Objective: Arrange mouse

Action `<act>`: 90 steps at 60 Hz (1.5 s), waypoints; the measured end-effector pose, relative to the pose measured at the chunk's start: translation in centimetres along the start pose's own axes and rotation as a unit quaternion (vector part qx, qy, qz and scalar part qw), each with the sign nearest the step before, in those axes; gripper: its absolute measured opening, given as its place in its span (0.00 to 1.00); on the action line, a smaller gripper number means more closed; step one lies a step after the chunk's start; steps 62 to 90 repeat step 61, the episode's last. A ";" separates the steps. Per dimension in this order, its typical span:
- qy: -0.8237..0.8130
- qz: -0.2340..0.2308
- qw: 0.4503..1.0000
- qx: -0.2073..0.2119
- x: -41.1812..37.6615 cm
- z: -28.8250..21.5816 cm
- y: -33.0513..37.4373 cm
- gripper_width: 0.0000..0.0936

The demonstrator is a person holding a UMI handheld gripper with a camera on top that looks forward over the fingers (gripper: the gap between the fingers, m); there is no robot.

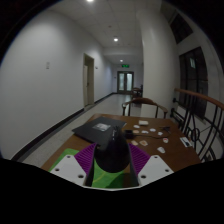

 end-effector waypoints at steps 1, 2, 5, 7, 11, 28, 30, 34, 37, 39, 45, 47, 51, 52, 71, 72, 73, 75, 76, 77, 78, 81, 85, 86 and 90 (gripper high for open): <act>0.003 -0.002 1.000 0.000 -0.8 0.0 -0.2 0.56; 0.004 -0.004 1.000 -0.002 -1.7 0.1 -0.5 0.56; -0.002 -0.010 1.000 -0.012 -4.3 1.3 -1.5 0.56; -0.004 -0.017 0.999 -0.029 -6.0 2.6 -2.2 0.56; -0.014 -0.025 0.998 -0.061 -8.4 5.1 -3.6 0.56; 0.044 0.011 0.992 -0.115 -10.2 9.5 -5.4 0.57; 0.035 0.013 0.993 -0.115 -10.2 9.5 -5.3 0.59; 0.034 0.011 0.992 -0.119 -10.1 9.6 -5.4 0.65; 0.046 0.003 0.991 -0.130 -10.2 9.6 -5.3 0.69; 0.049 -0.005 0.989 -0.143 -10.2 9.9 -5.0 0.73; 0.035 -0.046 0.988 -0.140 -11.1 9.0 -3.1 0.93; 0.035 -0.060 0.988 -0.137 -11.3 8.6 -2.0 0.93; 0.040 -0.081 0.987 -0.134 -11.4 7.9 0.5 0.91; 0.041 -0.087 0.986 -0.134 -11.3 7.8 1.2 0.91; 0.052 -0.121 0.980 -0.151 -9.1 8.0 9.0 0.91; 0.052 -0.121 0.980 -0.151 -9.1 8.0 9.0 0.91; 0.052 -0.121 0.980 -0.151 -9.1 8.0 9.0 0.91; 0.052 -0.121 0.980 -0.151 -9.1 8.0 9.0 0.91; 0.052 -0.121 0.980 -0.151 -9.1 8.0 9.0 0.91; 0.052 -0.121 0.980 -0.151 -9.1 8.0 9.0 0.91; 0.052 -0.121 0.980 -0.151 -9.1 8.0 9.0 0.91; 0.052 -0.121 0.980 -0.151 -9.1 8.0 9.0 0.91; 0.052 -0.121 0.980 -0.151 -9.1 8.0 9.0 0.91; 0.052 -0.121 0.980 -0.151 -9.1 8.0 9.0 0.91; 0.052 -0.121 0.980 -0.151 -9.1 8.0 9.0 0.91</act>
Point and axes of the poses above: the point between the fingertips, and its own axes, seen from behind it with the camera up: x to the right, z down, y backward, against the way the camera looks, the point moved 5 cm from there along y, backward, against the way the camera looks, and after that the axes turned 12 degrees about -z, right-handed, at the moved point
